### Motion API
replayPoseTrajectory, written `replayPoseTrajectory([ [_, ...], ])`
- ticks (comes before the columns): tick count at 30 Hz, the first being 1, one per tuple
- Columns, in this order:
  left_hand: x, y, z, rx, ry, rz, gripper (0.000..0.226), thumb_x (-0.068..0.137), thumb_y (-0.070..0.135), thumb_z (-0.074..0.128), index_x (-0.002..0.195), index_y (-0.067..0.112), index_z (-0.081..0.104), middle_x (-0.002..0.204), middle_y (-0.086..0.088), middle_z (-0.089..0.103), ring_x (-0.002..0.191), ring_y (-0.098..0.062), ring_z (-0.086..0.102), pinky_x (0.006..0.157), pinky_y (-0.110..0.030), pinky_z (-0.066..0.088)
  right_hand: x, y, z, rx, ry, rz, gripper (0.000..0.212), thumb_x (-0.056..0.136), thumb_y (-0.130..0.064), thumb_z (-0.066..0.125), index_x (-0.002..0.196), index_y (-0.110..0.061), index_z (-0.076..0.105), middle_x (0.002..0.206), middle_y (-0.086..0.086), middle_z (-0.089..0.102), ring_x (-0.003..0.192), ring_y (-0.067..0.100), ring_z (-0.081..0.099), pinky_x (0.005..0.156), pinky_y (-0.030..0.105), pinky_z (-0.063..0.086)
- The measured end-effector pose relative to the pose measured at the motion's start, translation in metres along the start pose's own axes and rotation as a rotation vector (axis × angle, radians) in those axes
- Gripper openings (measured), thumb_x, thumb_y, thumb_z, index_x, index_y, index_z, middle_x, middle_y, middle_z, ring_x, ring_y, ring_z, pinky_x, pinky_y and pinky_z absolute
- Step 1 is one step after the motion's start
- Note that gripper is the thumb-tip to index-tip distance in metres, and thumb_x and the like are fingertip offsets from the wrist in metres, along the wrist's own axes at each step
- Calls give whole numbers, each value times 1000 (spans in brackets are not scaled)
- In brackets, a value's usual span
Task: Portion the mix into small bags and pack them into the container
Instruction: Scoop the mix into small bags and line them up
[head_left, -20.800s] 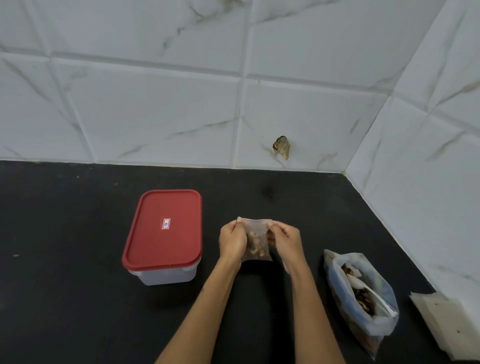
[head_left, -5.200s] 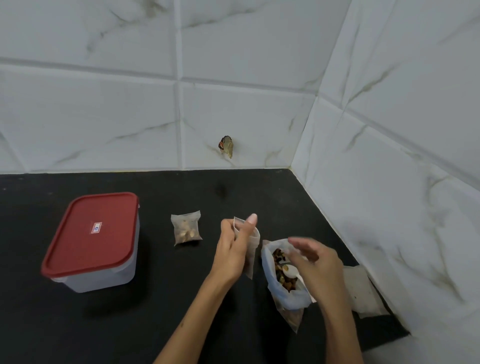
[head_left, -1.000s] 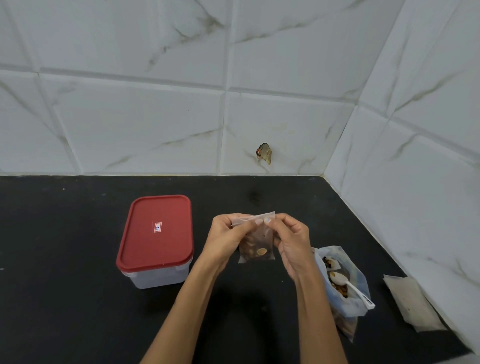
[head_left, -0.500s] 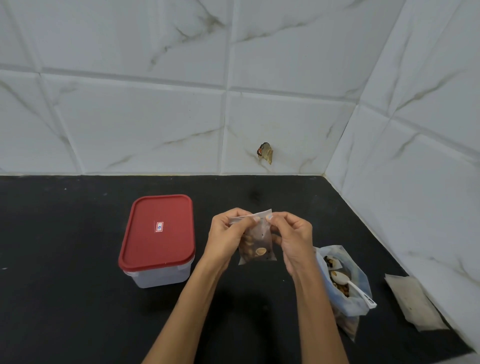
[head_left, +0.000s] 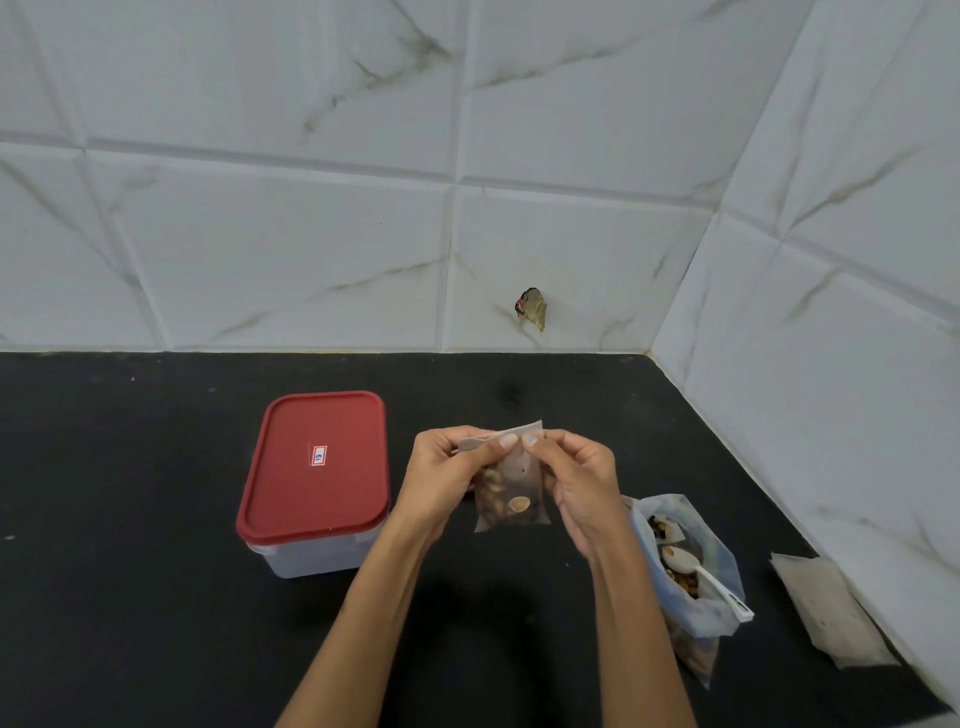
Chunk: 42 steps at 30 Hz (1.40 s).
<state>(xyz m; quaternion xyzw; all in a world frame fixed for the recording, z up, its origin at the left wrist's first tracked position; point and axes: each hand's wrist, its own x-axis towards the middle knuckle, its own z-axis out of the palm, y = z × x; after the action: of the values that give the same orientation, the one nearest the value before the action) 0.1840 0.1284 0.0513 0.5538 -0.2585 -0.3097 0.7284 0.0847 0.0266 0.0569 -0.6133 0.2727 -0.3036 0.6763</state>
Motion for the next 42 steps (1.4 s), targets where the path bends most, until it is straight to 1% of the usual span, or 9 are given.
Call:
replayPoseTrajectory([
  [5, 3, 1, -1, 26, 46, 31, 12, 84, 11, 68, 79, 0, 71, 75, -15, 70, 69, -21, 68, 57, -26, 52, -1, 1, 4, -52, 94, -63, 13, 84, -7, 64, 73, -8, 71, 76, 12, 69, 81, 29, 67, 76, 45, 54],
  [10, 4, -3, 1, 31, 131, 40, 13, 82, 11, 71, 71, 4, 71, 73, -15, 68, 68, -22, 67, 58, -28, 53, -3, 6, 11, 0, 221, -67, 18, 83, -5, 63, 67, -8, 68, 66, 3, 66, 69, 14, 65, 61, 29, 53],
  [15, 3, -11, -2, 67, 36, -42, 18, 90, 10, 61, 77, 4, 72, 83, -12, 70, 92, -26, 68, 80, -42, 56, -3, 17, 8, 22, 350, -35, 20, 81, -7, 63, 62, -9, 66, 63, 6, 62, 68, 19, 61, 60, 34, 49],
  [18, 2, -17, 1, 42, 40, -93, 20, 92, 11, 59, 85, -4, 71, 82, -12, 73, 85, -24, 71, 77, -38, 58, -4, 21, 6, 13, 403, -14, 19, 81, -7, 62, 62, -6, 65, 63, 8, 60, 67, 20, 58, 61, 35, 49],
  [22, 1, -30, 6, 31, 217, -158, 12, 83, 13, 72, 75, 3, 73, 81, -11, 74, 82, -22, 72, 72, -36, 59, -1, 36, 2, 29, 434, 59, 26, 81, -8, 62, 56, -12, 65, 62, 7, 61, 68, 23, 57, 67, 40, 51],
  [25, 2, -42, 5, 41, 306, -209, 14, 80, 12, 74, 71, 3, 72, 77, -10, 74, 78, -20, 73, 70, -34, 60, 4, 51, 3, 12, 452, 139, 23, 80, -9, 62, 57, -8, 66, 65, 12, 63, 69, 25, 59, 70, 45, 53],
  [33, 20, -67, -9, 182, 477, -263, 33, 92, 18, 61, 66, -2, 66, 67, -12, 66, 68, -22, 64, 70, -39, 55, 25, 79, 19, -115, 399, 215, 25, 82, -12, 61, 58, -5, 65, 62, 7, 61, 65, 18, 58, 62, 34, 50],
  [37, 31, -69, -10, 330, 572, -224, 33, 97, 21, 50, 71, 6, 62, 67, -4, 62, 66, -15, 59, 59, -27, 47, 41, 83, 26, -281, 347, 194, 29, 84, -17, 59, 61, 0, 63, 60, 7, 59, 60, 15, 55, 58, 30, 46],
  [42, 46, -78, -13, 495, 636, -194, 31, 98, 22, 46, 76, 7, 61, 73, -8, 64, 73, -22, 63, 72, -40, 53, 55, 83, 30, -540, 289, 131, 36, 86, -20, 55, 53, -6, 52, 51, 3, 43, 52, 13, 41, 52, 29, 35],
])
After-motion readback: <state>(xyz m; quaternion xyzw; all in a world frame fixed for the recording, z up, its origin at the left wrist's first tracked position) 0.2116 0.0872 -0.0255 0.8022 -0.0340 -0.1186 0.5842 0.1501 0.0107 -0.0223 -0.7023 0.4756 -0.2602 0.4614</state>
